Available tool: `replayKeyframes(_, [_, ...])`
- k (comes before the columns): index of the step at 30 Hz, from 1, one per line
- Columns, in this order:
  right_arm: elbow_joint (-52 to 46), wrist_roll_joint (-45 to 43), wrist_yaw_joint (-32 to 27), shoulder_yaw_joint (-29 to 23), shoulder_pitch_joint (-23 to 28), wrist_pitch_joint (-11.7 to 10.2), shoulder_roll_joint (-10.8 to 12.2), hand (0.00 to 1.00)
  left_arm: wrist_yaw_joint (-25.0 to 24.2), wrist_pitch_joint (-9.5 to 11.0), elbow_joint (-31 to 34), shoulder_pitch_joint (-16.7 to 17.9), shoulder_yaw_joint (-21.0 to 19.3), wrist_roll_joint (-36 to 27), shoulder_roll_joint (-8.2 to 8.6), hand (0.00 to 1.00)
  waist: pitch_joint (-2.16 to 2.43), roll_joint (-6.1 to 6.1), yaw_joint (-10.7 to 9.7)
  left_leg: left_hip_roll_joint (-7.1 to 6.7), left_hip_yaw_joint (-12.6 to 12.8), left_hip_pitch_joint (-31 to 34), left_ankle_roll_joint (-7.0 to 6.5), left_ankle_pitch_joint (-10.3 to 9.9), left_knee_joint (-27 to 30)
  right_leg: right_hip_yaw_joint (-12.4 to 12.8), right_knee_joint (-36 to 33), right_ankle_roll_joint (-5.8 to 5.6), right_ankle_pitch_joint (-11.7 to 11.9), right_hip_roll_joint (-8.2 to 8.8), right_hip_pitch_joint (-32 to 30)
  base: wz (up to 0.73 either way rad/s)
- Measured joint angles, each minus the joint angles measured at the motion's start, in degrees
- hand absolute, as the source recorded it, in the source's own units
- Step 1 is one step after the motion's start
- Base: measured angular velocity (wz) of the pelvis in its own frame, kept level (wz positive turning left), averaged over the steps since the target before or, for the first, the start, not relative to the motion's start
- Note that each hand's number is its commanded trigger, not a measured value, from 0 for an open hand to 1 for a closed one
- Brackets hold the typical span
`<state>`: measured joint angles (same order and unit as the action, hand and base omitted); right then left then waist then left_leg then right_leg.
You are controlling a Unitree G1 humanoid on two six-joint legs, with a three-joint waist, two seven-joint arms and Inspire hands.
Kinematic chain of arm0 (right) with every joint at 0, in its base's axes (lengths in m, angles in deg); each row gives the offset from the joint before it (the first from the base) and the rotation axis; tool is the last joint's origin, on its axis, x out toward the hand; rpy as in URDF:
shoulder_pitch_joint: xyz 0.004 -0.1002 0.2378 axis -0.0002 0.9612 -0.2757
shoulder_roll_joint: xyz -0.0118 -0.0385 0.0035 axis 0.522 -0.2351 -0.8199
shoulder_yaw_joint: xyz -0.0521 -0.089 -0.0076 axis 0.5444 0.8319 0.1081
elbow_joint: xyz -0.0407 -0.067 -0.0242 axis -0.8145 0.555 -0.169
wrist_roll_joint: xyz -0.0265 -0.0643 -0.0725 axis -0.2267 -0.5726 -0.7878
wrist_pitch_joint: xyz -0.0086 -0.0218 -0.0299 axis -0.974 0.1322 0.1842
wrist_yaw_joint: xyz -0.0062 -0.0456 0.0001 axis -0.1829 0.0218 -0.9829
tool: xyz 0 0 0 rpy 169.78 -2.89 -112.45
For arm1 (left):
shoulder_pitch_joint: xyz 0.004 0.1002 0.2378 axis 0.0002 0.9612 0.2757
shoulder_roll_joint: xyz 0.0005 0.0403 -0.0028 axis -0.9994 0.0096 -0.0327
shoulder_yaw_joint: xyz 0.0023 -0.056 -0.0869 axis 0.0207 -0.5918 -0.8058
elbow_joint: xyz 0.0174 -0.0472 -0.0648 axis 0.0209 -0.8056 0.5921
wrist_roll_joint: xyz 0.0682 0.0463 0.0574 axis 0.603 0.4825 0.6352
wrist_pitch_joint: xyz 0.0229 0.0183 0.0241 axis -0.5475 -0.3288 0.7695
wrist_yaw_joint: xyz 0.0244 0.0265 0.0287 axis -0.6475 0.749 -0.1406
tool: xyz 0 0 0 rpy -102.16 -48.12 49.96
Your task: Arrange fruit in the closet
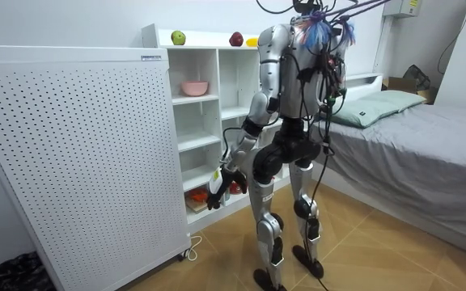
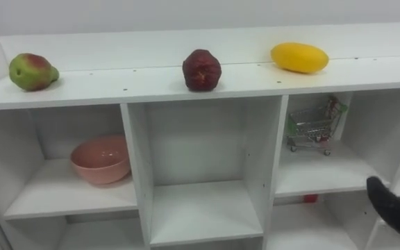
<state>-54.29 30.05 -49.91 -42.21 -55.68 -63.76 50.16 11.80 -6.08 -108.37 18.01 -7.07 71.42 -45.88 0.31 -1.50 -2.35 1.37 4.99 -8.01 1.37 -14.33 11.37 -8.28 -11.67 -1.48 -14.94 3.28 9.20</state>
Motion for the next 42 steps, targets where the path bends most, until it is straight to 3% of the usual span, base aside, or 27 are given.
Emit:
replayKeyframes(5, [-3.0,-0.9,-1.3,-0.1,-1.6,-1.8,-1.6,0.00,-0.1,1.4,-0.2,-0.3,0.2,0.0,-0.45,0.00,0.09,-0.65,0.7,0.00,-1.0,0.6,-0.06,0.1,0.4,-1.1,0.0,0.05,0.3,0.01,0.0,0.08])
replayKeyframes(7, [-3.3,-0.9,-1.2,0.0,-4.4,-3.0,-2.4,0.00,-0.6,1.7,-0.2,-0.3,0.2,0.0,-0.58,0.00,0.06,-0.72,0.9,-0.01,-1.3,0.6,-0.08,0.3,0.5,-1.4,0.0,0.06,0.5,0.06,0.1,0.06])
replayKeyframes(12, [-3.3,-0.8,-1.1,0.0,-8.3,-4.0,-2.9,0.00,-1.6,1.7,-0.2,-0.6,0.2,0.0,-0.93,0.00,-0.26,-1.15,1.2,-0.01,-2.1,1.5,-0.02,0.6,1.2,-2.4,0.0,0.21,0.6,0.12,-0.1,0.09])
replayKeyframes(13, [-3.3,-0.7,-1.0,0.0,-8.9,-4.0,-3.2,0.00,-1.8,1.7,-0.2,-1.1,0.2,0.0,-0.93,0.00,-0.62,-1.21,1.1,-0.01,-2.3,1.8,-0.02,0.6,1.4,-2.7,0.0,0.24,0.6,0.13,-0.2,0.14])
replayKeyframes(15, [-3.3,-0.5,0.2,0.0,-9.2,-3.9,-3.8,0.00,-2.6,1.7,-0.1,-1.3,0.3,0.0,-0.93,0.00,-0.56,-1.26,1.3,-0.06,-2.5,2.3,-0.01,0.7,1.5,-3.0,0.0,0.24,0.6,0.19,-0.5,0.07])
replayKeyframes(25, [-0.4,6.4,8.6,2.1,-18.1,-1.7,-5.0,0.00,-3.9,0.0,1.4,-3.0,2.4,0.6,-0.89,0.00,-0.39,-1.66,2.5,-0.11,-2.6,2.2,0.01,0.7,1.2,-3.2,0.5,0.23,0.6,0.10,-0.2,0.00])
replayKeyframes(29, [0.5,7.9,11.9,3.9,-19.3,0.4,-5.1,0.00,-4.3,-0.1,1.4,-3.9,3.4,0.5,-0.90,0.00,-0.42,-1.71,2.9,-0.09,-2.8,2.3,0.07,0.7,1.1,-3.5,0.9,0.29,0.7,0.04,-0.1,0.04])
replayKeyframes(42, [6.3,12.1,17.7,6.5,-23.4,3.0,-5.1,0.00,-5.2,-1.2,1.5,-5.2,3.4,0.2,-0.92,0.00,-0.55,-2.08,4.3,-0.10,-3.6,2.8,0.10,0.8,1.4,-4.0,0.9,0.30,0.9,0.02,-0.2,0.02])
